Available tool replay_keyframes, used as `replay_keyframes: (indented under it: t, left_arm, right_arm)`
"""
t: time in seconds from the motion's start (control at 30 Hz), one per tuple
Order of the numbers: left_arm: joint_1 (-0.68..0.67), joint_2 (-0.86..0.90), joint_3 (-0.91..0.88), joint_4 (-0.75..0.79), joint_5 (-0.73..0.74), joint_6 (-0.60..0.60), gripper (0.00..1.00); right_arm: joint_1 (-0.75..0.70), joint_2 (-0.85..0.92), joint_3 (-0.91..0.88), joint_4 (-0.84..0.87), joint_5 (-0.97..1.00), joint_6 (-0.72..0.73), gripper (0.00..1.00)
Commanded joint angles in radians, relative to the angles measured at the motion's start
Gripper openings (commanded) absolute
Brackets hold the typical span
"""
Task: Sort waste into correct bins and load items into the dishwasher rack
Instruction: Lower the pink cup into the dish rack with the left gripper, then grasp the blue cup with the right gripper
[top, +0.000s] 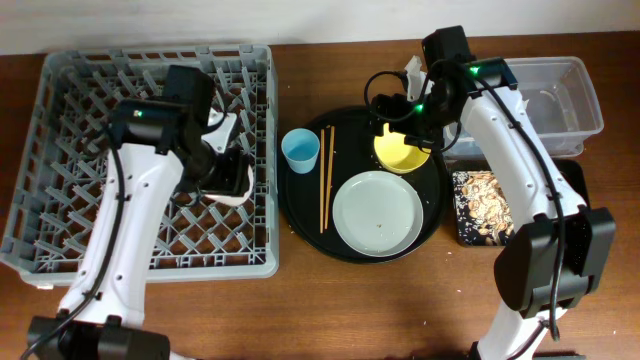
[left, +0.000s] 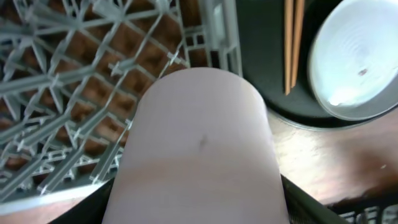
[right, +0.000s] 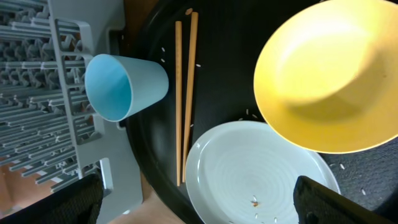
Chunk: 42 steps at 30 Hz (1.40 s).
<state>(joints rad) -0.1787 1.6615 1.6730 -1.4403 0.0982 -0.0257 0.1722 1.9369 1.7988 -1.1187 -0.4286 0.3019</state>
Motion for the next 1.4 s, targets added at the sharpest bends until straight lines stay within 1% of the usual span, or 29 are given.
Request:
replay_keyframes:
  t: [0.0, 0.07, 0.3, 0.47, 0.63, 0.97, 1.13, 1.17, 1.23, 1.27, 1.3, 1.37]
  left_arm:
    - [-0.005, 0.055, 0.009, -0.012, -0.037, 0.011, 0.56]
    - [-0.008, 0.088, 0.009, -0.013, -0.016, 0.012, 0.56]
    - [-0.056, 0.179, 0.007, -0.041, -0.016, 0.012, 0.56]
    - [-0.059, 0.232, -0.02, -0.053, -0.019, 0.011, 0.56]
    - [-0.058, 0.24, -0.042, -0.049, -0.099, -0.031, 0.56]
    - [-0.061, 0.242, -0.108, 0.056, -0.087, -0.031, 0.57]
    - [-0.061, 0.242, -0.129, 0.08, -0.087, -0.031, 0.92]
    - [-0.061, 0.242, -0.129, 0.084, -0.087, -0.031, 0.92]
    - [-0.06, 0.242, -0.116, 0.089, -0.087, -0.031, 0.92]
    - [-0.059, 0.242, -0.096, 0.085, -0.087, -0.031, 0.92]
    - [-0.059, 0.242, -0.067, 0.078, -0.087, -0.031, 0.92]
    - [-0.059, 0.242, 0.018, 0.059, -0.073, -0.031, 0.92]
  right_arm:
    - [-0.003, 0.002, 0.0, -0.001, 0.022, -0.01, 0.99]
    - [-0.003, 0.002, 0.0, -0.003, 0.022, -0.01, 0.99]
    - [-0.003, 0.002, 0.0, -0.011, 0.023, -0.01, 0.99]
    - [-0.003, 0.002, 0.0, -0.013, 0.023, -0.01, 0.99]
    - [-0.003, 0.002, 0.0, -0.016, 0.023, -0.01, 0.99]
    - [-0.003, 0.002, 0.0, -0.019, 0.023, -0.01, 0.99]
    - [-0.002, 0.002, 0.0, -0.019, 0.022, -0.01, 0.99]
    - [0.002, 0.002, 0.0, -0.014, 0.022, -0.01, 1.0]
    - [0.019, 0.002, 0.0, 0.009, 0.022, -0.01, 0.93]
    - [0.035, 0.002, 0.0, 0.03, 0.023, -0.01, 0.91]
    - [0.053, 0.002, 0.0, 0.056, 0.023, -0.009, 0.88]
    - [0.088, 0.002, 0.0, 0.113, 0.04, 0.018, 0.84]
